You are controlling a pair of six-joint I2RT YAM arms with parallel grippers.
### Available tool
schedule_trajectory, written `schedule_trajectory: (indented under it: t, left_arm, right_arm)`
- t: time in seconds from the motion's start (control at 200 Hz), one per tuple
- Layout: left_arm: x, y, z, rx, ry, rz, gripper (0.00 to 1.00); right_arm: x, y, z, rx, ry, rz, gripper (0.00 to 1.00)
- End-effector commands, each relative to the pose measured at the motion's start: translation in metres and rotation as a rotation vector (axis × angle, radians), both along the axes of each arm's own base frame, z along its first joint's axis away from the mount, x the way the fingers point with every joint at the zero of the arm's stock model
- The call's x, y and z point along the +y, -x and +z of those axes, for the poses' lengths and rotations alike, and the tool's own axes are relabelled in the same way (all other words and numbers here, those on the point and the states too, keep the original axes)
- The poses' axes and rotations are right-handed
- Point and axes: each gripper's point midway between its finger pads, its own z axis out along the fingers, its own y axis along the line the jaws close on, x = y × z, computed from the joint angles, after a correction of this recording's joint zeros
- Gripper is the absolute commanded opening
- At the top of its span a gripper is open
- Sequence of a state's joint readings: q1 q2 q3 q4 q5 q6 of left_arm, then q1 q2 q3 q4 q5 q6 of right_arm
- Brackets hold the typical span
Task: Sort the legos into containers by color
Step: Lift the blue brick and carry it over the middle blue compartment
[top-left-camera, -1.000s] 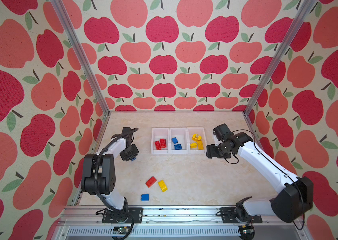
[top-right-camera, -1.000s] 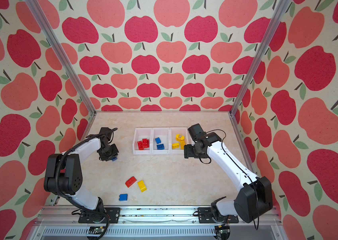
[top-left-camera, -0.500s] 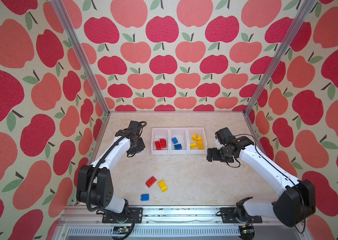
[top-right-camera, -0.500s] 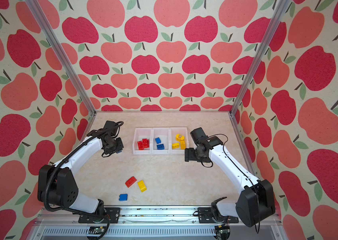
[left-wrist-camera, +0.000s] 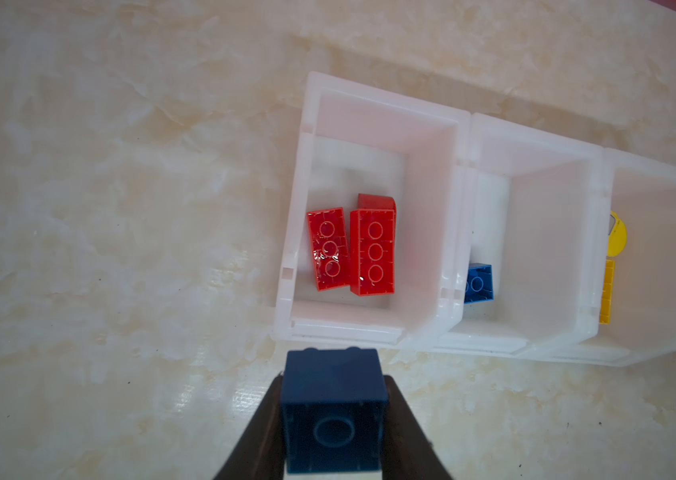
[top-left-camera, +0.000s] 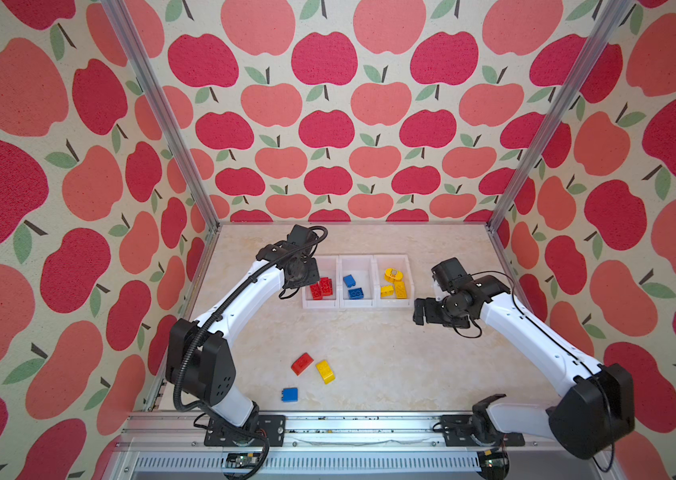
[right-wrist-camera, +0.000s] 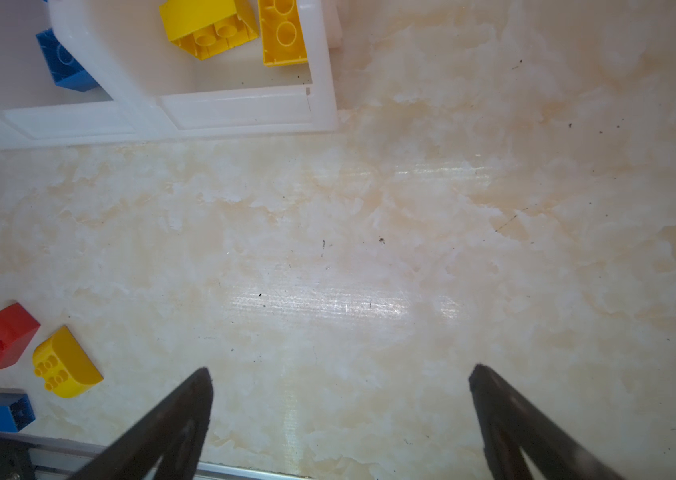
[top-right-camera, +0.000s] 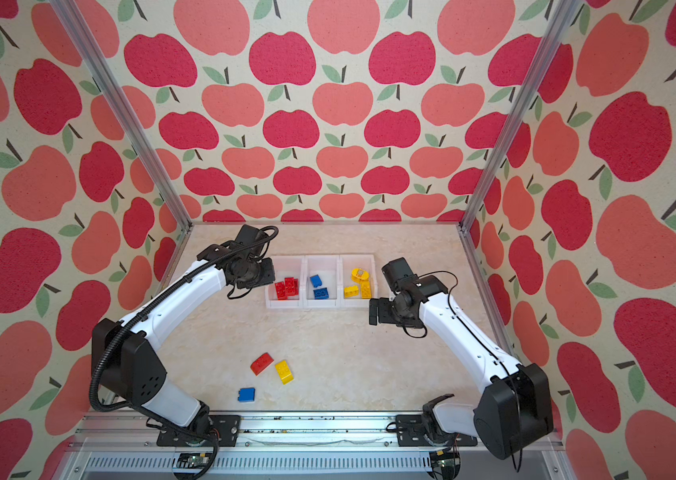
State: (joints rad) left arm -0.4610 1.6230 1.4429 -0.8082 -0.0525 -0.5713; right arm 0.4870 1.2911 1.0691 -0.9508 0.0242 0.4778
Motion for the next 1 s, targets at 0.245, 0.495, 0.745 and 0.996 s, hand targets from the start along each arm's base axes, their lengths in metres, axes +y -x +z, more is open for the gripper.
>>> schedule_trajectory:
  t: [0.245, 0.495, 0.745, 0.996]
  left_arm:
    - [-0.076, -0.032, 0.004, -0.041, 0.07, -0.129, 0.24]
    - [-0.117, -0.046, -0.012, -0.022, 0.085, -0.207, 0.24]
    - [-0.143, -0.059, -0.033, 0.002, 0.093, -0.238, 0.24]
    - [-0.154, -0.071, -0.057, 0.035, 0.085, -0.237, 0.27]
  right_arm:
    - [-0.011, 0.007, 0.004, -0.003, -0.008, -0.033, 0.99]
    - [-0.015, 0.008, 0.005, -0.011, -0.01, -0.039, 0.99]
    - [-0.019, 0.008, 0.011, -0.03, -0.012, -0.035, 0.99]
    - [-0.021, 0.007, 0.013, -0.032, -0.022, -0.027, 0.99]
